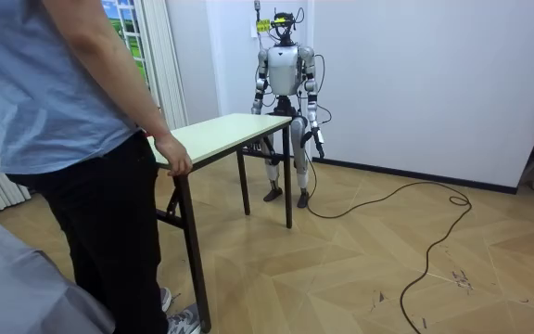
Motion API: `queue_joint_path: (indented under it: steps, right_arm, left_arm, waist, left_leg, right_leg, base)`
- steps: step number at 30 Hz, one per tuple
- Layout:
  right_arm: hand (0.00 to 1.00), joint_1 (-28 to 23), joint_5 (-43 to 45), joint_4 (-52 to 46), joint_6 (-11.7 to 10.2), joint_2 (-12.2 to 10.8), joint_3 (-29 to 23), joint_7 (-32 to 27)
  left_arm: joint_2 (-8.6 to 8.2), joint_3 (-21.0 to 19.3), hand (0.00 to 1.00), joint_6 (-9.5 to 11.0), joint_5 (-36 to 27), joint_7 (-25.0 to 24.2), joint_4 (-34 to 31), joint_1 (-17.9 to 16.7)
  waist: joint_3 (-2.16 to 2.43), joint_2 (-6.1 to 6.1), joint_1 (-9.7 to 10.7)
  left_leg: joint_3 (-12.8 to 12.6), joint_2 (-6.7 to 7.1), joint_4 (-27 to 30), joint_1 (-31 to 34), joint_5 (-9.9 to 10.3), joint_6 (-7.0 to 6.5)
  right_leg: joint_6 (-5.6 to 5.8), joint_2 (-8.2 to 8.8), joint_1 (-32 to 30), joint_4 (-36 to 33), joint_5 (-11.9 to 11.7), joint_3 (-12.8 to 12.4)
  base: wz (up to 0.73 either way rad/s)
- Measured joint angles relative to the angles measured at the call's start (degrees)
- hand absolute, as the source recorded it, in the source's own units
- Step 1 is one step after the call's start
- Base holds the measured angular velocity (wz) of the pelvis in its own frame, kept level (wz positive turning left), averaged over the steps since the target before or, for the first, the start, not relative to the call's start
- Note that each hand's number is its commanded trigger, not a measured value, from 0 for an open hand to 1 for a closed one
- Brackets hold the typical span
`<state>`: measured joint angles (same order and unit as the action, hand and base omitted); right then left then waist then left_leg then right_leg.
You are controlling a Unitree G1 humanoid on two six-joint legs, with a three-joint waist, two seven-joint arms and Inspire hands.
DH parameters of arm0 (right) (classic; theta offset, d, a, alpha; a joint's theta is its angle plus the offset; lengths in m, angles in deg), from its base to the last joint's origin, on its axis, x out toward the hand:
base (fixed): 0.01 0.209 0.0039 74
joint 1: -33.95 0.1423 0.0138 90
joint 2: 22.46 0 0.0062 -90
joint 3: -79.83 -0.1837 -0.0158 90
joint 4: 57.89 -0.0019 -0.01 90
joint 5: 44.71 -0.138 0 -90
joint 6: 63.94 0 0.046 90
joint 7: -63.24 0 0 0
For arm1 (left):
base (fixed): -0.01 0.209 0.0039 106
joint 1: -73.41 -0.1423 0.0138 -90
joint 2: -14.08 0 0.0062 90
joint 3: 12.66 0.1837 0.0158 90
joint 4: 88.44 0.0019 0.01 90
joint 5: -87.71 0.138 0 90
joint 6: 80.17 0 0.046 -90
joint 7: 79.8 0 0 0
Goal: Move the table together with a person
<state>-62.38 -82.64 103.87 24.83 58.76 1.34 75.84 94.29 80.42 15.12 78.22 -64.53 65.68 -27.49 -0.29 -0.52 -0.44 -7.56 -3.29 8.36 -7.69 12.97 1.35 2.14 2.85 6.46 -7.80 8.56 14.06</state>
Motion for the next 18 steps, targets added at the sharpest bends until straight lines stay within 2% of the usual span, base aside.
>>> queue_joint_path:
  steps: [8,11,15,18]
  right_arm:
    - [0.00,0.1,0.0,-0.3,0.0,0.2,0.0,-0.4]
    - [0.00,0.1,-0.3,-0.3,0.0,0.2,0.0,-0.4]
    - [0.00,0.1,-0.6,0.3,0.0,0.2,-0.7,0.4]
    - [0.00,0.1,-0.5,0.9,0.1,0.2,-3.4,2.2]
  left_arm:
    - [0.01,0.2,0.00,-0.1,0.0,-1.5,0.0,0.2]
    - [0.19,0.1,0.00,-0.7,-0.6,-2.5,0.0,0.4]
    - [0.32,0.3,0.00,-1.2,-5.0,-4.9,0.0,0.5]
    - [0.30,0.2,0.00,-1.2,-11.6,-7.7,0.1,0.5]
  waist:
    - [0.05,0.38,0.0]
    - [0.06,0.42,0.1]
    - [0.06,0.37,0.1]
    - [0.03,0.39,0.1]
  left_leg:
    - [-0.5,-0.01,-0.1,0.2,0.0,0.00]
    - [-0.7,-0.01,-0.1,0.2,0.0,0.00]
    - [-0.7,-0.02,-0.1,0.1,0.0,0.00]
    - [-0.9,-0.03,0.0,0.2,0.0,0.00]
  right_leg:
    - [0.00,-0.04,-0.6,-0.1,0.0,-0.6]
    - [-0.01,-0.04,-0.7,-0.1,0.0,-0.9]
    - [-0.01,-0.04,-0.6,-0.1,0.0,-1.2]
    - [-0.01,-0.04,-0.8,-0.3,0.0,-1.2]
  base:
    - [-0.03]
    - [-0.03]
    - [0.00]
    - [-0.02]
